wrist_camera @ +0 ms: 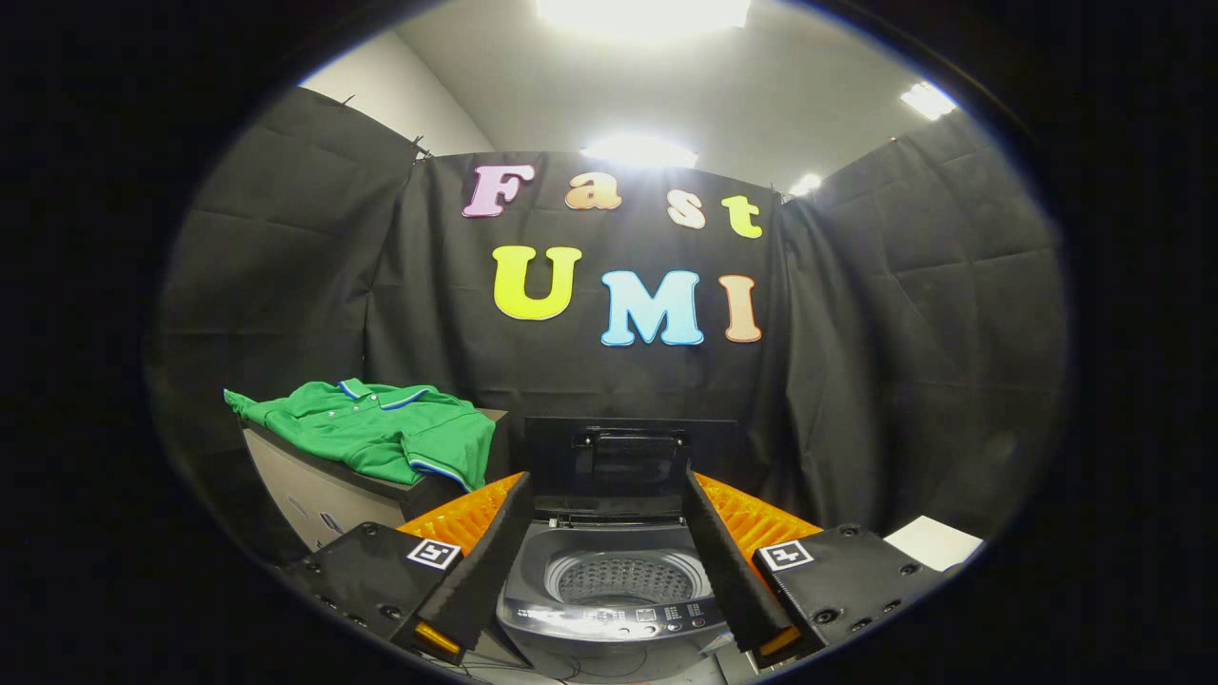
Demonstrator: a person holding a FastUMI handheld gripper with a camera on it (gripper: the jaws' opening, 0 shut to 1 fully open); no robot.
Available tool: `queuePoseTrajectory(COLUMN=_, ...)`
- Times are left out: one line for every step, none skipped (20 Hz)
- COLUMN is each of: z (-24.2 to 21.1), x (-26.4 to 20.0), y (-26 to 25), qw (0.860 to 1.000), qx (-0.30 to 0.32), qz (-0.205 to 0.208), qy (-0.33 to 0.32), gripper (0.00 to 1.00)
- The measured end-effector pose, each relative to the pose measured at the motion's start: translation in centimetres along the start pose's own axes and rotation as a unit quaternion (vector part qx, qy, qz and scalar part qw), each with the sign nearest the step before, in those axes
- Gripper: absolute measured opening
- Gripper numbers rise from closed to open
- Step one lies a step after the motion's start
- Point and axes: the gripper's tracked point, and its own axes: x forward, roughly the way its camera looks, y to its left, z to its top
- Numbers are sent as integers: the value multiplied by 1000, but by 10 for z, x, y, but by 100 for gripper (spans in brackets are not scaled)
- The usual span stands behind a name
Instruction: Put the clothes into the washing machine and then close the washing machine lid.
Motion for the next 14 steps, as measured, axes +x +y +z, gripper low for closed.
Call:
queuePoseTrajectory(z=1, x=1, y=2, qw=1000, qx=-1, qz=2, qy=-1, gripper=98)
queuePoseTrajectory(z=3, x=2, y=4, qw=1000, qx=-2, qz=4, qy=-2, gripper=98)
queuePoseTrajectory(z=4, x=4, y=6, qw=1000, qx=-3, qz=7, qy=-3, gripper=98)
queuePoseTrajectory(z=5, x=5, y=9, qw=1000, qx=-3, qz=10, qy=-3, gripper=98)
queuePoseTrajectory(z=4, x=7, y=12, qw=1000, qx=-3, qz=12, qy=-2, gripper=98)
queuePoseTrajectory(z=5, x=10, y=15, qw=1000, qx=-2, qz=16, qy=-1, gripper=98)
queuePoseTrajectory(z=6, x=14, y=18, qw=1000, qx=0, qz=19, qy=0, gripper=98)
queuePoseTrajectory(z=8, x=16, y=21, qw=1000, qx=2, qz=22, qy=0, gripper=98)
queuePoseTrajectory(z=10, x=19, y=25, qw=1000, qx=2, qz=26, qy=0, gripper=98)
queuePoseTrajectory(z=12, x=22, y=29, qw=1000, qx=2, qz=29, qy=0, gripper=98)
queuePoseTrajectory(z=14, x=24, y=33, qw=999, qx=2, qz=32, qy=2, gripper=98)
queuePoseTrajectory(z=16, x=28, y=37, qw=999, qx=2, qz=38, qy=4, gripper=98)
queuePoseTrajectory(z=17, x=30, y=41, qw=999, qx=3, qz=42, qy=4, gripper=98)
queuePoseTrajectory(z=21, x=33, y=45, qw=999, qx=3, qz=47, qy=5, gripper=98)
